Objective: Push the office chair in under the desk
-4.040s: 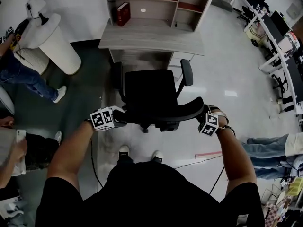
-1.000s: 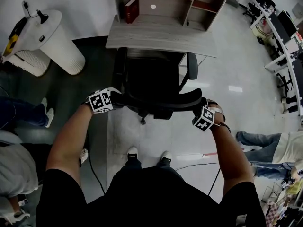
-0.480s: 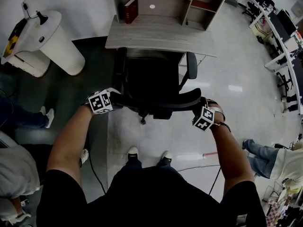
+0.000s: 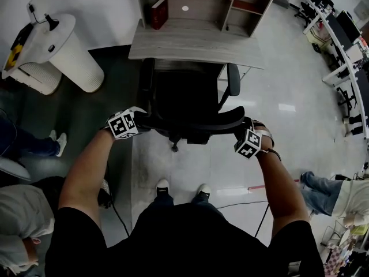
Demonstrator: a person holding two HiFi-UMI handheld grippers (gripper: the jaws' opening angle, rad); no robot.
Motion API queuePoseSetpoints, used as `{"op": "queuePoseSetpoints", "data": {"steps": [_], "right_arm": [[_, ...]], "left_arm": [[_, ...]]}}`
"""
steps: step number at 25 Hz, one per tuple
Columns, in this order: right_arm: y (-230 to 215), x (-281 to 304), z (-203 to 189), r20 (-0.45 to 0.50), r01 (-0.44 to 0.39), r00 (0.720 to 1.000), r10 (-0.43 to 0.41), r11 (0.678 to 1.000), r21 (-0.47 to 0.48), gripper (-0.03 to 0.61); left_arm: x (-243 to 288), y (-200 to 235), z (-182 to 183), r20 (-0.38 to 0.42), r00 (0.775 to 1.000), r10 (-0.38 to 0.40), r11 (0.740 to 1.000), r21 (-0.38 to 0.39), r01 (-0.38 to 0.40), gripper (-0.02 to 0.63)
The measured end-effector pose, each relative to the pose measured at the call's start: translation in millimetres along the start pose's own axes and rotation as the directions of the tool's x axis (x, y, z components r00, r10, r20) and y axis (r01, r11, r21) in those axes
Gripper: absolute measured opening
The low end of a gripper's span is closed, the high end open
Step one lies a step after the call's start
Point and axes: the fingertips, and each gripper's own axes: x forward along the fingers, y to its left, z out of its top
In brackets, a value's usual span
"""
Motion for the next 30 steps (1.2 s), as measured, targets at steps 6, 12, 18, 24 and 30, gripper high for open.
{"op": "queuePoseSetpoints", "data": {"steps": [6, 12, 18, 24, 30], "right_arm": [[1.7, -5.3, 0.8, 0.021, 0.014, 1.0, -0.015, 0.999, 0.03, 0.256], [1.6, -20.5, 0.5, 0.061, 0.021, 0.998, -0.026, 0.997, 0.08, 0.258], [-2.0, -44.9, -2.6, 0.103, 0.045, 0.993, -0.06, 0.989, 0.138, 0.258], [-4.6, -72.3, -14.3, 0.132, 0.074, 0.986, -0.102, 0.977, 0.201, 0.256], [-6.8, -107.5, -23.3, 0.196, 0.063, 0.971, -0.136, 0.939, 0.339, 0.253]], "left_arm": [[-1.0, 2.4, -2.8, 0.01, 0.999, 0.046, 0.998, -0.032, -0.046, 0.29], [-11.1, 5.2, -19.7, -0.004, 0.995, 0.098, 0.992, -0.079, -0.098, 0.29], [-32.6, 1.5, -31.2, 0.0, 0.988, 0.157, 0.979, -0.129, -0.156, 0.291], [-57.6, -14.7, -42.4, 0.024, 0.974, 0.227, 0.957, -0.19, -0.218, 0.291], [-87.3, -45.7, -21.9, 0.115, 0.946, 0.303, 0.934, -0.235, -0.27, 0.29]]}}
